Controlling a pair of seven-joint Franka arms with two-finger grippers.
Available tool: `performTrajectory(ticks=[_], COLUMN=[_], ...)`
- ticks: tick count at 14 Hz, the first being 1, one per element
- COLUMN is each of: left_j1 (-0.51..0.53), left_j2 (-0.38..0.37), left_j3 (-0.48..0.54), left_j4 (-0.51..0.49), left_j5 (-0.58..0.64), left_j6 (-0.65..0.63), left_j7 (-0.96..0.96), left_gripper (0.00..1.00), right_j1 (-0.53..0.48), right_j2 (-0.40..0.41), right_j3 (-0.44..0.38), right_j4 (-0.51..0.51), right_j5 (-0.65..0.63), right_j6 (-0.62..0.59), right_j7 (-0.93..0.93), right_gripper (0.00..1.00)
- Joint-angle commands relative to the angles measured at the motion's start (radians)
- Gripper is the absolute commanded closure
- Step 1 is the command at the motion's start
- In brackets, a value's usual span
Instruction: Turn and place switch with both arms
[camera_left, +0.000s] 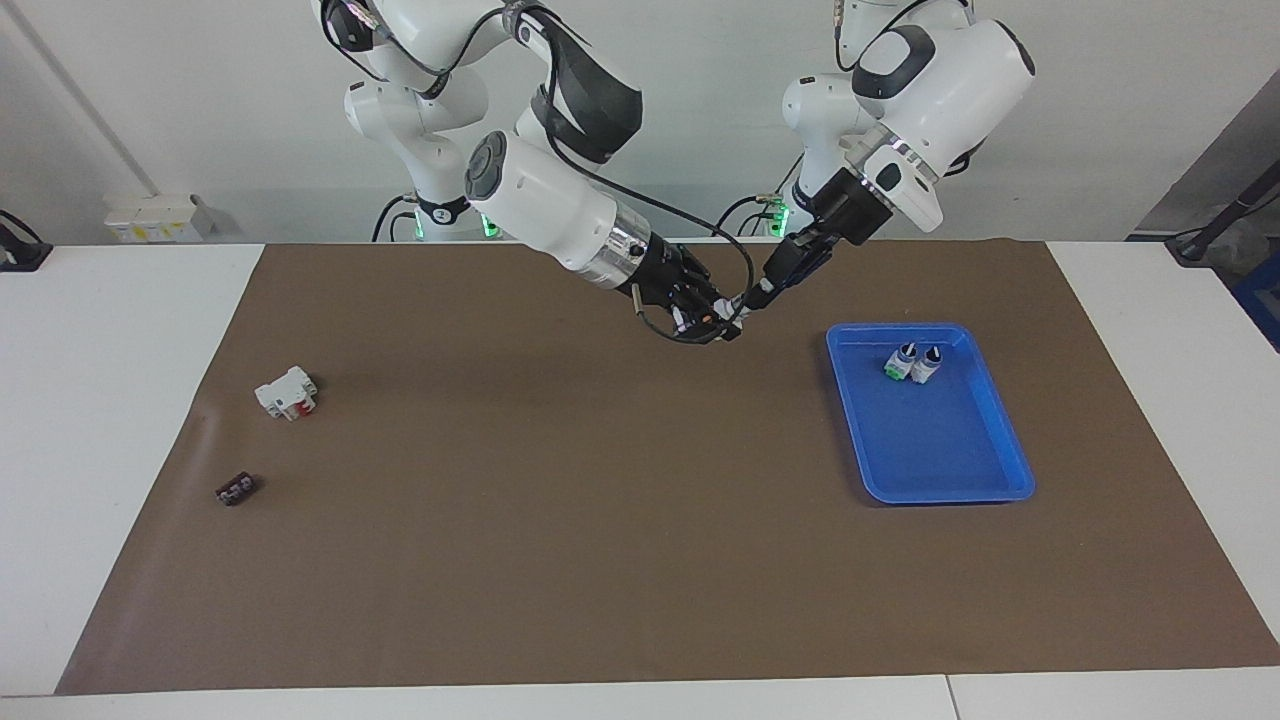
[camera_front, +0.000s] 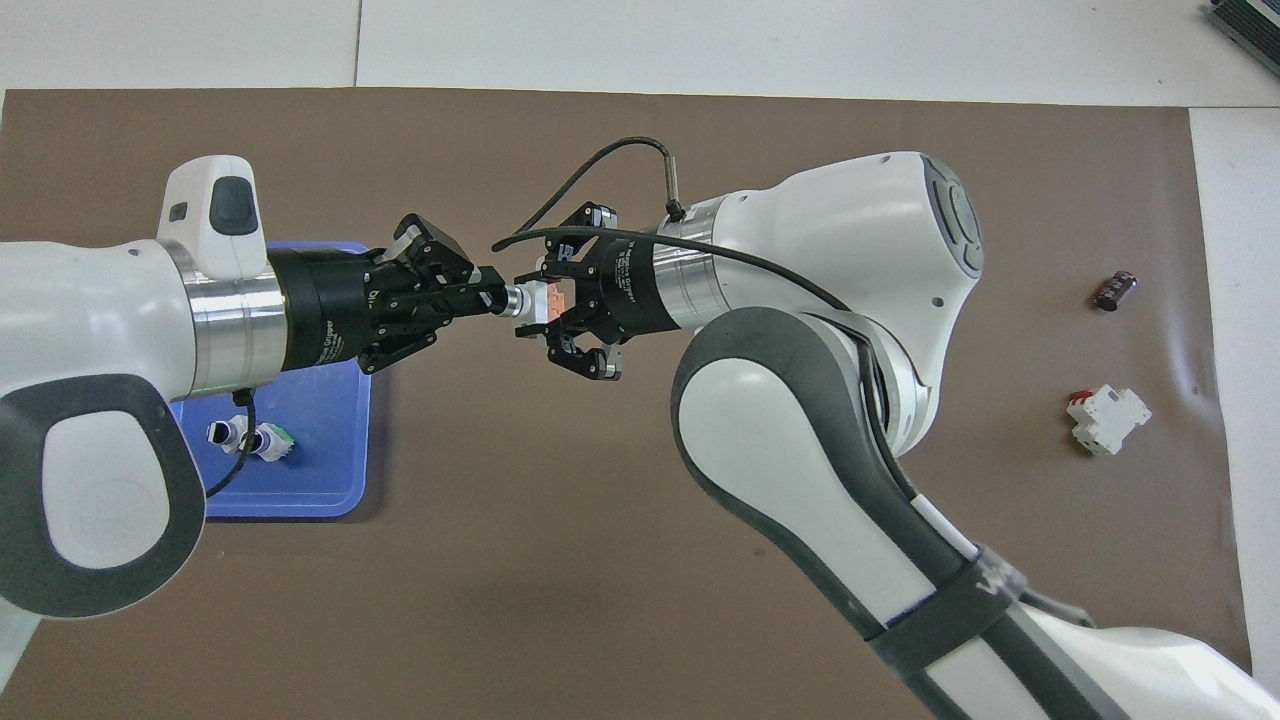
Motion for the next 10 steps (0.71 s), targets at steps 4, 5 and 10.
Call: performTrajectory(ticks=[4, 5, 10], left_j1=[-0.015, -0.015, -0.029], left_j2=[-0.012, -0.012, -0.015], left_j3=[0.010, 0.010, 0.007], left_j4=[-0.022, -0.022, -0.034], left_j5=[0.004, 0.004, 0.016], left_j6=[0.030, 0.030, 0.018], left_j7=[0.028, 0.028, 0.019], left_gripper=[0.91, 0.98, 1.00], right_j1=[-0.002, -0.002, -0.004], right_j2=[-0.016, -0.016, -0.019], right_j3=[0.005, 0.005, 0.005], right_j4=[-0.010, -0.010, -0.010], right_j5=[0.009, 0.009, 0.009], right_j6=[0.006, 0.006, 0.006], right_j7=[0.010, 0.010, 0.010], right_gripper=[1.00, 1.00, 1.00])
